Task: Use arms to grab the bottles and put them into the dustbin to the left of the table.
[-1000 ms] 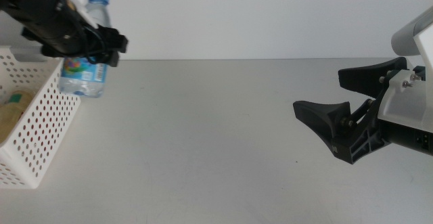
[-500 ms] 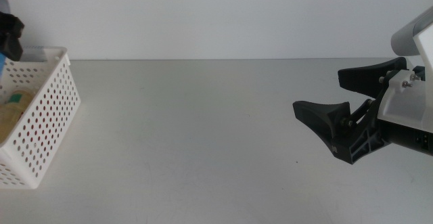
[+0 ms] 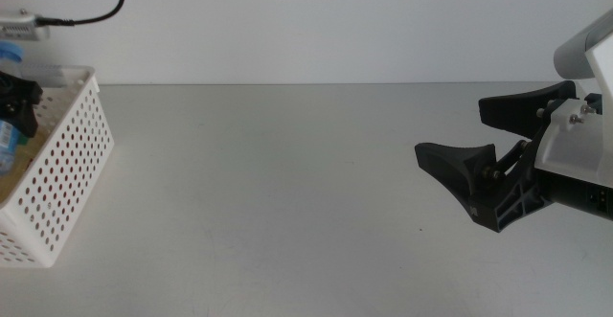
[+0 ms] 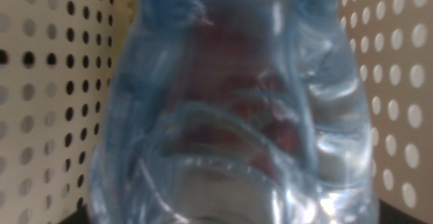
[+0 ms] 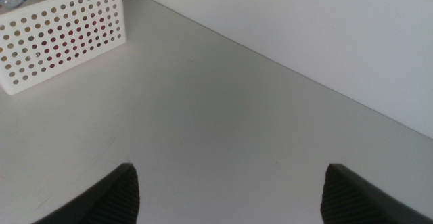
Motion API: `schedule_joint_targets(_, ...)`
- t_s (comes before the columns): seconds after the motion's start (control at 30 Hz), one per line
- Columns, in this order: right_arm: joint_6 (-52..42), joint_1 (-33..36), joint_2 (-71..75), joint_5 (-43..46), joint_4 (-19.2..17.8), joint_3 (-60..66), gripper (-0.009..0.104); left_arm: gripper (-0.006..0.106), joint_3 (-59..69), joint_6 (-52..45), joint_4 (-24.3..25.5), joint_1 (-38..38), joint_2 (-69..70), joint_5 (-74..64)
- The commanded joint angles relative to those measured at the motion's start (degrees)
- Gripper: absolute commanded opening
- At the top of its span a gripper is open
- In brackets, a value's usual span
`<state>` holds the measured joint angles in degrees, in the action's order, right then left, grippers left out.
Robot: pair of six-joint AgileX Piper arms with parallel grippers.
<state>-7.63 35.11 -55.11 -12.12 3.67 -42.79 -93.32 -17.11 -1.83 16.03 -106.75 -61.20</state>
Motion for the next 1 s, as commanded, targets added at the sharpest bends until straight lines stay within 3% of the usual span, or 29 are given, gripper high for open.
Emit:
schedule_joint_targets(0.0, -0.7, -0.1, 1.0, 3.9, -0.1, -1.3, 0.07, 0.007, -2.2, 0.5, -0.4, 0.0, 1.2, 2.0)
schedule_joint_targets(0.17, -0.7, -0.1, 1.0, 3.9, -0.1, -1.3, 0.07, 0.042, -2.2, 0.2, -0.4, 0.0, -2.1, 3.0)
schedule_joint_targets(0.33, -0.7, -0.1, 1.0, 3.9, -0.1, -1.3, 0.07, 0.093, -2.2, -0.2, -0.4, 0.0, -2.2, 3.7)
schedule_joint_targets(0.47, -0.7, -0.1, 1.0, 3.9, -0.1, -1.3, 0.07, 0.094, -4.2, -0.3, -2.4, -1.0, -2.1, 3.1)
schedule_joint_targets(0.73, -0.7, -0.1, 1.0, 3.9, -0.1, -1.3, 0.07, 0.094, -6.8, 1.8, 4.1, -6.2, 2.4, 1.5)
schedule_joint_targets(0.97, -0.7, -0.1, 1.0, 3.9, -0.1, -1.3, 0.07, 0.094, -6.8, 2.8, 0.5, -10.4, 8.2, 1.6)
